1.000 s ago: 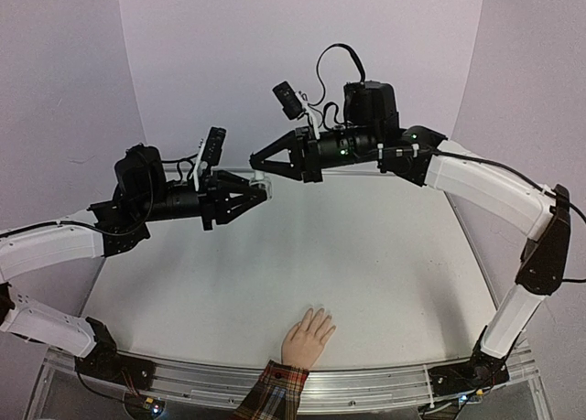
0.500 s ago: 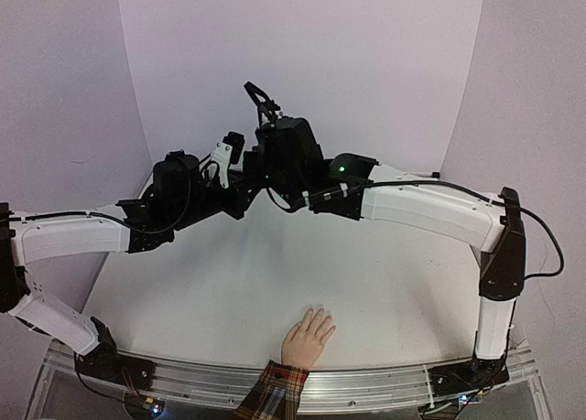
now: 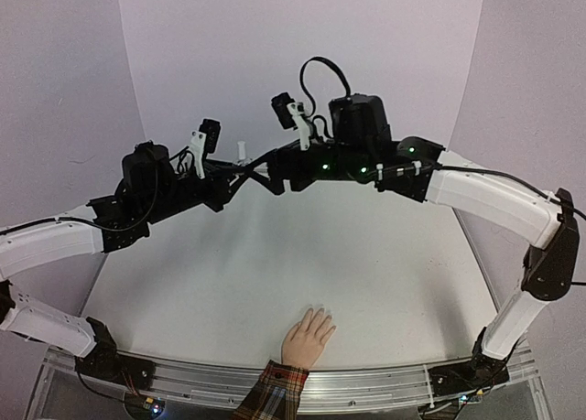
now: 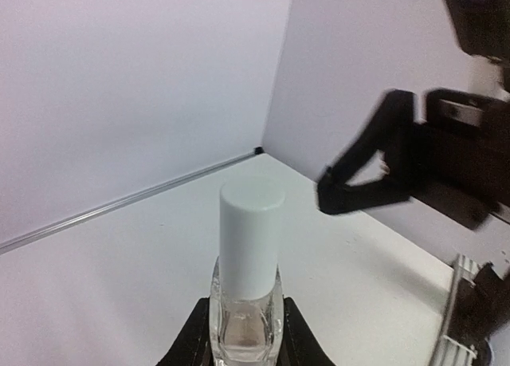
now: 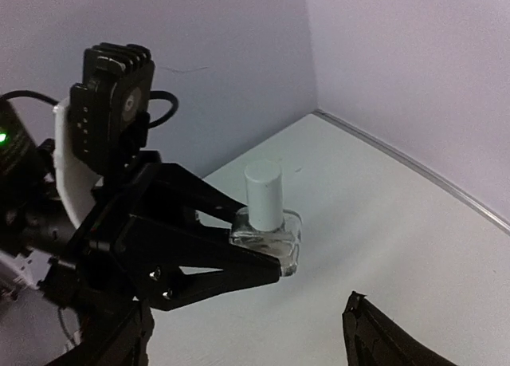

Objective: Paint the nails

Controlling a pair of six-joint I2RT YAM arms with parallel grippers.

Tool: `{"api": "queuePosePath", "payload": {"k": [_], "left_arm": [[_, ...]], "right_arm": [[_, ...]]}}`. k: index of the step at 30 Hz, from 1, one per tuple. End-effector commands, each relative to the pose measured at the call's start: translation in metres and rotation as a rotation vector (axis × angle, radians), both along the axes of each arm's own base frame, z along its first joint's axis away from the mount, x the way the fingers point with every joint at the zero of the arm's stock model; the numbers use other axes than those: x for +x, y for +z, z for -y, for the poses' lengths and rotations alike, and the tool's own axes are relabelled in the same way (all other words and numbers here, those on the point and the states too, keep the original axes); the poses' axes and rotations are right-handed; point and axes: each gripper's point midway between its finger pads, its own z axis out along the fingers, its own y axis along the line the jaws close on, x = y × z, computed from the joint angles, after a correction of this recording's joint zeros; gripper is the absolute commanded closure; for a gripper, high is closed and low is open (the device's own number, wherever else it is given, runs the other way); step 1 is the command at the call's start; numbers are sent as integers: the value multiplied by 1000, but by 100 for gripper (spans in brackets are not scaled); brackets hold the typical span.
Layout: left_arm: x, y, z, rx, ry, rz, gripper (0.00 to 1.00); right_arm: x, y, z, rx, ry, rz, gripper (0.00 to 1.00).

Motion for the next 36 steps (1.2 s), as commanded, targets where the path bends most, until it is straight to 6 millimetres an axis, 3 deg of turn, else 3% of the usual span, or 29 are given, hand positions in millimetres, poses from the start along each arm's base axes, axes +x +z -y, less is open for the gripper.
{"api": "queuePosePath", "payload": {"k": [1, 5, 9, 13, 23, 28, 31, 33, 36], "left_arm": [[-55, 24, 17, -35, -325, 61, 100], [-109, 34, 26, -68, -632, 137, 100], [-132, 42, 31, -90, -791, 153, 100], [-136, 43, 35, -91, -839, 152, 100], [-136, 45, 38, -106, -861, 148, 100], [-125, 50, 37, -114, -785, 155, 100], [-98, 57, 34, -123, -618, 153, 100], [-79, 63, 30, -129, -494, 153, 100], [-43, 71, 16, -136, -270, 162, 100]], "right_arm": [[-60, 20, 6, 87, 471, 10, 11], [-71, 31, 15, 114, 562, 45, 13], [-88, 46, 11, 167, 696, 9, 23], [-91, 46, 4, 183, 746, -59, 40], [-93, 41, 0, 185, 779, -95, 60], [-93, 35, 0, 177, 777, -107, 81], [-92, 28, -2, 163, 754, -105, 88], [-87, 20, -5, 148, 716, -101, 99], [-70, 5, -15, 119, 603, -102, 100]]}}
